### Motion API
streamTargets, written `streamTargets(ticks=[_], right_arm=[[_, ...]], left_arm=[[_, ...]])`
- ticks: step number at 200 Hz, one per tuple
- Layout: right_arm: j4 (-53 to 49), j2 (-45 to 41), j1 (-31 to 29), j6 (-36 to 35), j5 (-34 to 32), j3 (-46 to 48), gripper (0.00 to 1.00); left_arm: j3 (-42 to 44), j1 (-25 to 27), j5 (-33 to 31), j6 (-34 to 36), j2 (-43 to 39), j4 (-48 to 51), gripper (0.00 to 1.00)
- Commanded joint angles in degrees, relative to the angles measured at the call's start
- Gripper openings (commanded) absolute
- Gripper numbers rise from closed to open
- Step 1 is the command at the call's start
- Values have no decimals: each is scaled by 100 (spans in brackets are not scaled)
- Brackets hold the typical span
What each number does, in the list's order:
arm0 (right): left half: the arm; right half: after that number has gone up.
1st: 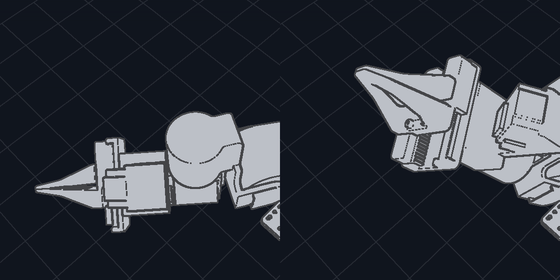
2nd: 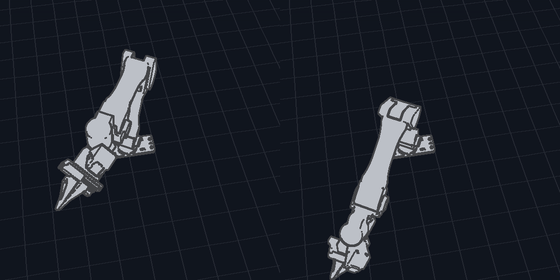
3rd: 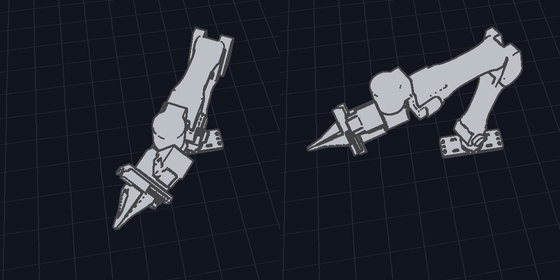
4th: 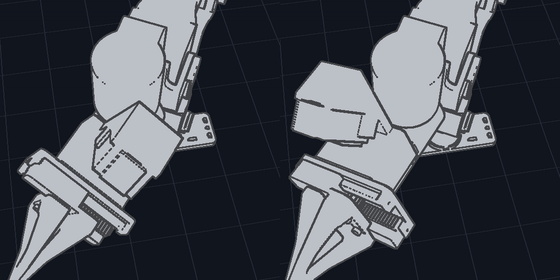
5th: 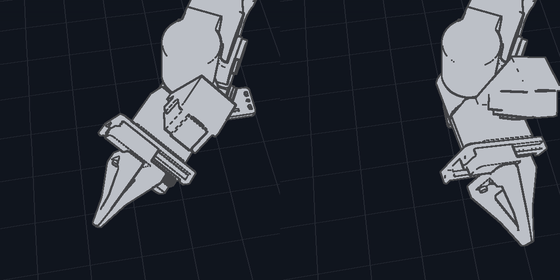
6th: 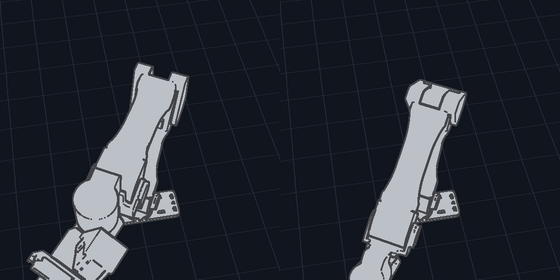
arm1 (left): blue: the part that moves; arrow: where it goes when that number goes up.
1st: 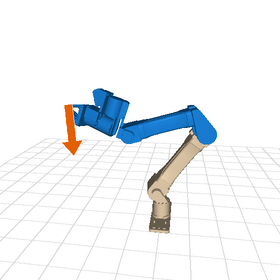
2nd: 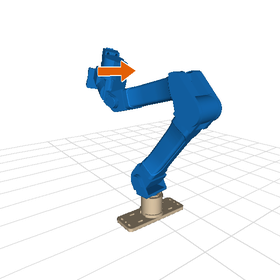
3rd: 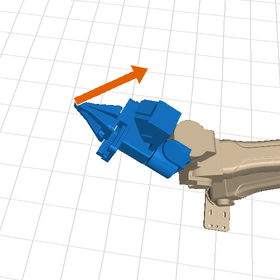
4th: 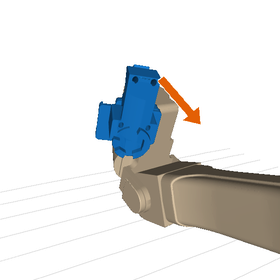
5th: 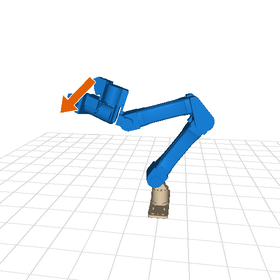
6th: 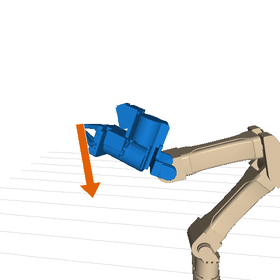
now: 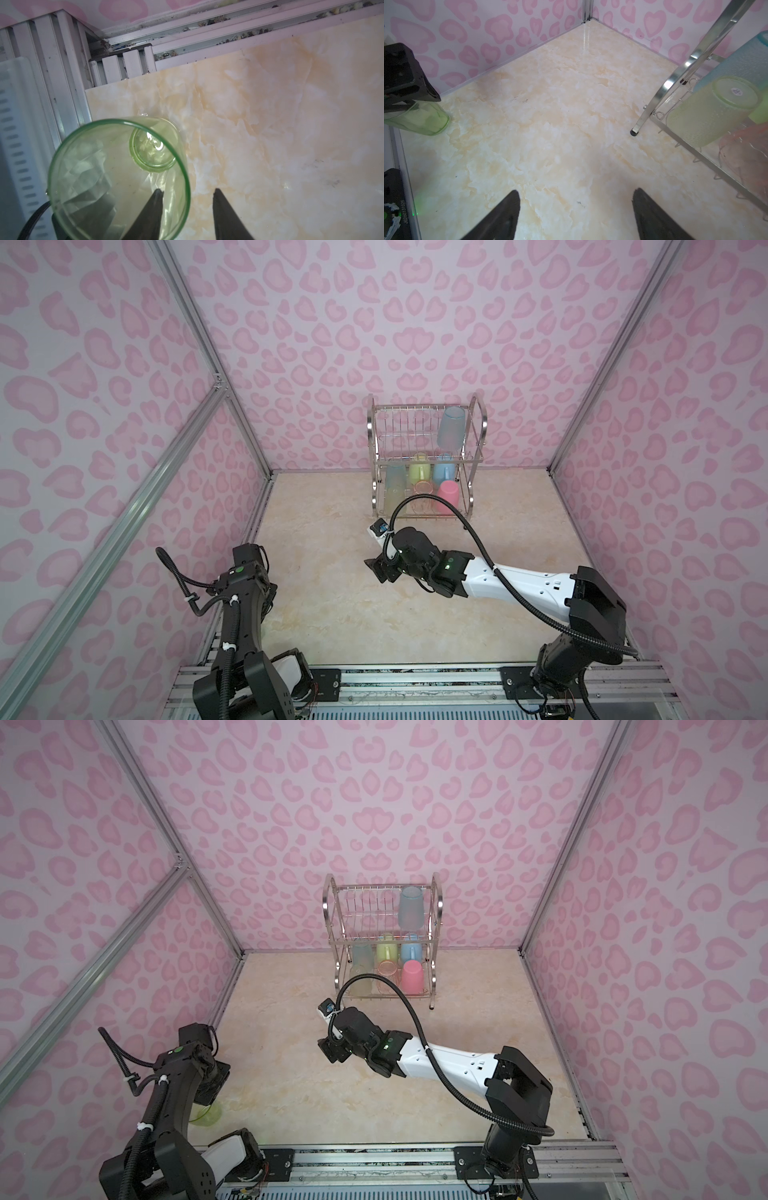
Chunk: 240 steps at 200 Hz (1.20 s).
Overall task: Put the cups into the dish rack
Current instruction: 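Lower the left gripper and grasp the clear green cup rim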
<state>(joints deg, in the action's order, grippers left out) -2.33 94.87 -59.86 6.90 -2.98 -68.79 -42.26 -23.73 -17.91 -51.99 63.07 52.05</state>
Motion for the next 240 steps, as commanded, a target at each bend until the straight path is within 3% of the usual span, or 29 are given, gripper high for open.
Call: streamTargets(ticks=[1, 15, 22, 117, 207, 240], right_arm=[[189, 24, 0, 0, -42, 35, 84], [189, 16, 7, -6, -66, 48, 84], [181, 23, 7, -6, -81, 43, 84], [171, -5, 8, 4, -173, 51, 83], [192, -52, 39, 17, -286, 104, 83], [205, -56, 93, 44, -294, 110, 83]], left_arm=[[20, -9, -3, -24, -22, -56, 37], [20, -14, 12, -21, -6, -55, 37], [22, -14, 24, -13, 9, -55, 31], [12, -33, 42, -18, 31, -31, 7], [-19, -35, 129, 153, -121, -86, 3], [-2, -20, 460, 412, -205, -265, 3]])
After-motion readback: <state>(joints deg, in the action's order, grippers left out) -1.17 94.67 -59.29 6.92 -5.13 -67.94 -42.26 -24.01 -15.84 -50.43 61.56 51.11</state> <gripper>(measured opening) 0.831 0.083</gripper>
